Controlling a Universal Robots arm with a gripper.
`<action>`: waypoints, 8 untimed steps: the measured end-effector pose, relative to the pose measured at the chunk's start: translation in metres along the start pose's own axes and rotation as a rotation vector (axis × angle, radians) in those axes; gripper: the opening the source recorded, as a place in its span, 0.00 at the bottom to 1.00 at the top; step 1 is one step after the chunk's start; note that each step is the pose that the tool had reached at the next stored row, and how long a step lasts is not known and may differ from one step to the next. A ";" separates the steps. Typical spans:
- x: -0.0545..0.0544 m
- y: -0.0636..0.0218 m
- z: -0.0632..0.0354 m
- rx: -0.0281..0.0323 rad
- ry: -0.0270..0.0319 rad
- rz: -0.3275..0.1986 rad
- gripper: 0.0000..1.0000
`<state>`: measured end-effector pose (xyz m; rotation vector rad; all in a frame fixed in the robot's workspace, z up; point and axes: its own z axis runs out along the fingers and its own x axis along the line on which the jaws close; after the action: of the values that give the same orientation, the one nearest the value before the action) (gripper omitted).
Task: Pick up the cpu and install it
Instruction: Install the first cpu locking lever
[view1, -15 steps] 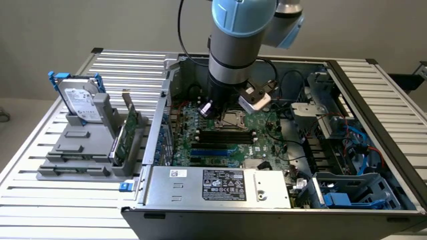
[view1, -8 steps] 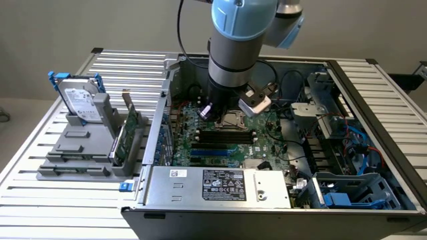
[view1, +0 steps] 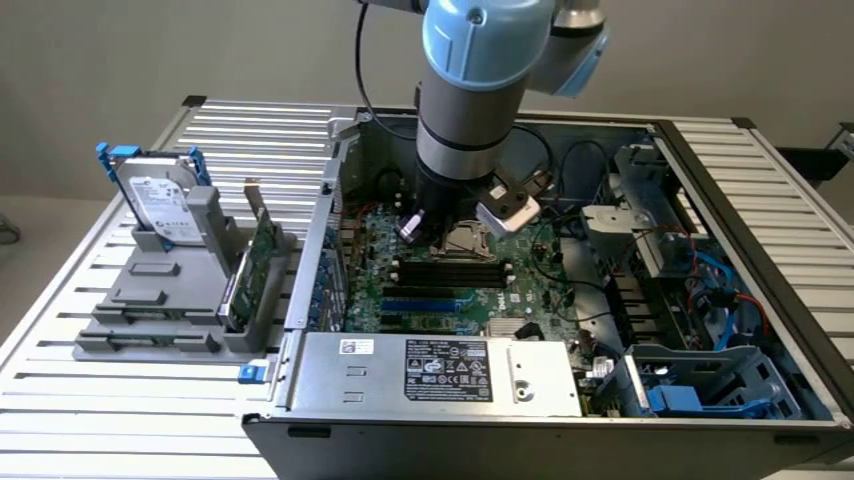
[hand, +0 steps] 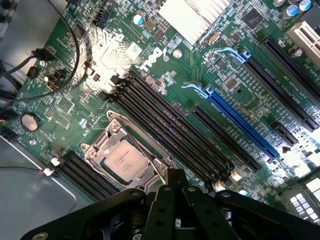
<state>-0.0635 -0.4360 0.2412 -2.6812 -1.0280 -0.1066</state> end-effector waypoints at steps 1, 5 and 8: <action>0.000 -0.0001 0.0002 0.0004 0.0005 0.000 0.11; -0.001 -0.0009 0.0023 0.0006 0.0007 0.000 0.11; -0.002 -0.0013 0.0046 0.0005 0.0006 0.000 0.11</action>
<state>-0.0664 -0.4353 0.2367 -2.6807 -1.0273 -0.1072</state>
